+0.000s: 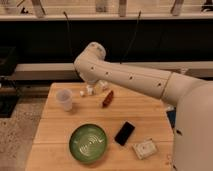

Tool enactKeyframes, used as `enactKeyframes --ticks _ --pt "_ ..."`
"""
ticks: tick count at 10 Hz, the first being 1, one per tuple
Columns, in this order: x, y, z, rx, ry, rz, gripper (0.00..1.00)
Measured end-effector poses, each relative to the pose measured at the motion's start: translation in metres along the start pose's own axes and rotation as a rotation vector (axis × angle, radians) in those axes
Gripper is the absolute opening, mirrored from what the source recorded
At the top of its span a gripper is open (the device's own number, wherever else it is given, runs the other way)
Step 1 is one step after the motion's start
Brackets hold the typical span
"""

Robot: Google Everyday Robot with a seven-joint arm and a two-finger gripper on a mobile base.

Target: Place the ceramic cup in the ceramic bowl

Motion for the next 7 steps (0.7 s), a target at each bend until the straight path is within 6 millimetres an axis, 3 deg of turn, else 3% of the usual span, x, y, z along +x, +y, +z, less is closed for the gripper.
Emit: enactKeyframes --ticks 5,7 --pt "-0.025 -0.027 0.01 0.013 -0.042 -0.09 0.8" --pt "-0.025 -0.026 0.014 0.012 -0.057 -0.117 0.8"
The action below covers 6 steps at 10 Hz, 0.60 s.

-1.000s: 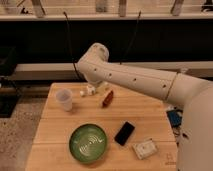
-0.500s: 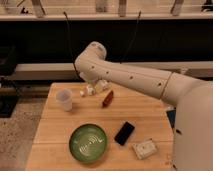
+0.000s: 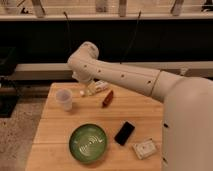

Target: Place the ceramic cup in the ceramic bowl

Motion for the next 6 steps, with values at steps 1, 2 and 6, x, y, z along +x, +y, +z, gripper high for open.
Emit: enactKeyframes --ticks 1,2,6 --pt "-0.001 0.0 0.002 0.001 -0.007 -0.01 0.8" --pt "-0.01 -0.008 0.008 0.002 -0.029 -0.034 0.8" --pt "-0.024 -0.014 0.025 -0.004 -0.068 -0.094 0.8"
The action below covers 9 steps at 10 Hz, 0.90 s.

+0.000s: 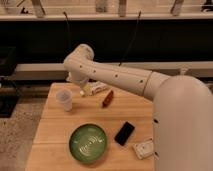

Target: Place the ceramic cup in the ceramic bowl

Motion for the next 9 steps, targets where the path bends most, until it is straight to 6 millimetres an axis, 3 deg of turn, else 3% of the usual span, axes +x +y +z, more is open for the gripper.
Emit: enactKeyframes --ticks 9 --pt "-0.027 -0.002 0.052 -0.046 -0.093 -0.133 0.8"
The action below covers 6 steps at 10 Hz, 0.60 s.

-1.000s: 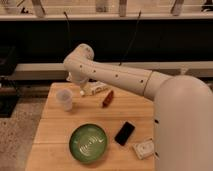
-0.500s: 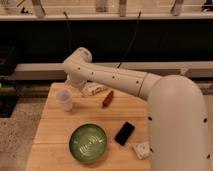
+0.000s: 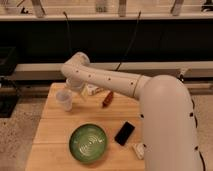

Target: Place the ceramic cup in the ceramic bowl

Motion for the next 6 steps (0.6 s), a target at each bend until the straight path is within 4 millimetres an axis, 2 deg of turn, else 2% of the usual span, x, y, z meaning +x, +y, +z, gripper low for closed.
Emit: enactKeyframes --ticks 3,6 --pt "-0.004 0.002 0.02 -0.026 -0.03 -0.034 0.8" --pt "-0.005 0.003 0.029 -0.047 -0.052 -0.058 0.8"
